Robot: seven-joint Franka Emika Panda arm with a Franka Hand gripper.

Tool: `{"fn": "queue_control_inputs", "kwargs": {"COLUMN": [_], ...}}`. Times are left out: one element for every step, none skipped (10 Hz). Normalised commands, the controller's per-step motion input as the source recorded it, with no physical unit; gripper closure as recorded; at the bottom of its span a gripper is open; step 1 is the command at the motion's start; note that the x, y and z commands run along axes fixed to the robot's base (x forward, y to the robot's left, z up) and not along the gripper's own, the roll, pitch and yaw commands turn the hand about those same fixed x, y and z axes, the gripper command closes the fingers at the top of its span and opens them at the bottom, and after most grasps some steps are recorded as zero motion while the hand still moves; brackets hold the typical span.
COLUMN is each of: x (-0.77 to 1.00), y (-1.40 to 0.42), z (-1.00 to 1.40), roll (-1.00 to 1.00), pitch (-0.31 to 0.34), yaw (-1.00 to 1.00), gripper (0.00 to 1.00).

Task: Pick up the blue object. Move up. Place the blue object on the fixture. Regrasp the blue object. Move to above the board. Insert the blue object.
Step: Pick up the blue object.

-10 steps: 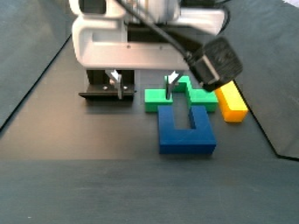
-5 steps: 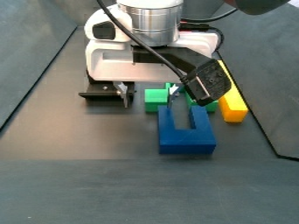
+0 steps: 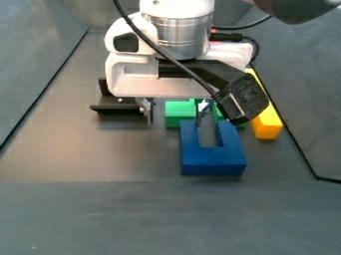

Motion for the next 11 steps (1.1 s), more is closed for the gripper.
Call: {"fn": "queue_control_inputs", "kwargs": {"x": [-0.01, -0.04, 0.00, 0.11, 0.03, 0.00, 0.00, 0.00, 0.00, 0.00, 0.00], "y": [0.00, 0.10, 0.04, 0.07, 0.04, 0.00, 0.00, 0.00, 0.00, 0.00, 0.00], "z": [-0.23, 0.00, -0.09, -0.28, -0.15, -0.06, -0.03, 0.00, 0.00, 0.00, 0.00], "roll": [0.02, 0.00, 0.00, 0.11, 0.09, 0.04, 0.01, 0.00, 0.00, 0.00, 0.00], "pitch": [-0.013, 0.000, 0.000, -0.001, 0.000, 0.000, 0.000, 0.000, 0.000, 0.000, 0.000], "yaw": [0.00, 0.00, 0.00, 0.00, 0.00, 0.00, 0.00, 0.00, 0.00, 0.00, 0.00], "gripper": [0.00, 0.00, 0.00, 0.00, 0.00, 0.00, 0.00, 0.00, 0.00, 1.00, 1.00]}}
